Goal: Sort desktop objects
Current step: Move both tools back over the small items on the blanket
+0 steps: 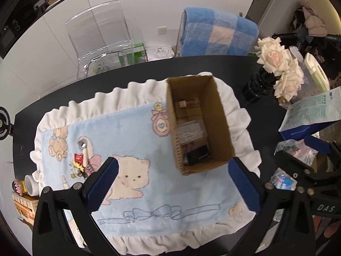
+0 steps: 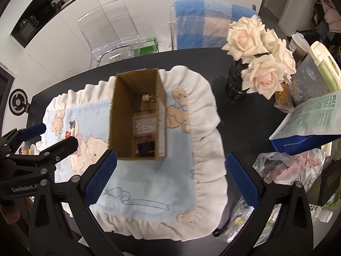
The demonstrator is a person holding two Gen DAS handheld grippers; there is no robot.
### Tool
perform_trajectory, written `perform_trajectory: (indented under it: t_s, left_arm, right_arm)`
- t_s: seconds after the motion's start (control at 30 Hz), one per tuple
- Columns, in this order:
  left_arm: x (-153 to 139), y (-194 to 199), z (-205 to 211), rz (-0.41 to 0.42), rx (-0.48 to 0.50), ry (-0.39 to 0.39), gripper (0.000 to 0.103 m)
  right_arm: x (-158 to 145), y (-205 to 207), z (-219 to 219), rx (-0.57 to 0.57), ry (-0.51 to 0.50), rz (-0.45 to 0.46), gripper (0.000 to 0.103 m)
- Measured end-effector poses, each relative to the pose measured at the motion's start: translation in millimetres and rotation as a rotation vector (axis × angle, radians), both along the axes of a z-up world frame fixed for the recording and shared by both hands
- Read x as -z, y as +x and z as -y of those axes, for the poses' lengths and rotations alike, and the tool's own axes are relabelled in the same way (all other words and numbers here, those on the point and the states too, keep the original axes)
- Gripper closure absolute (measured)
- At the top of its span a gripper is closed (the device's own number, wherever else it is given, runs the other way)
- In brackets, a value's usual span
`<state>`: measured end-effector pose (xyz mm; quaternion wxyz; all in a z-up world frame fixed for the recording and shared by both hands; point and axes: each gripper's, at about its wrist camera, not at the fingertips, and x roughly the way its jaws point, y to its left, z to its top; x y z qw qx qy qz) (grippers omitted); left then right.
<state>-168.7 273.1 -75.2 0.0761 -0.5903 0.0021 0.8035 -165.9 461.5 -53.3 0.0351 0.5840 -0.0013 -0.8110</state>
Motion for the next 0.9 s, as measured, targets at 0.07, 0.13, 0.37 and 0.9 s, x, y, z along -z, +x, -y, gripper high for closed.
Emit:
perform_trajectory:
  t_s: [0.07,0.13,0.37,0.9]
  left_arm:
    - [-3.3,8.6,16.1,-0.006,-0.017,-0.007,0.0]
    - [-5.5,16.8,33.2,-0.009,-0.032,-0.007,0.0]
    - [-9.5,49.0,108.0,-0.003,-0.098,0.006,0.0]
    - [-1.8,103.5,280.3,0.02,-0.157,0.05,0.001]
  right_arm:
    - [-1.2,6.3,13.3,-0.011,0.001,-0.003,0.0]
    - [-2.1,12.5,28.0,-0.023,0.003,-0.004,0.0]
    - [-1.8,33.9,95.6,-0.07,0.002,-0.004,0.0]
    - [8.2,89.3,264.2,-0.132,0.016,-0.003,0.0]
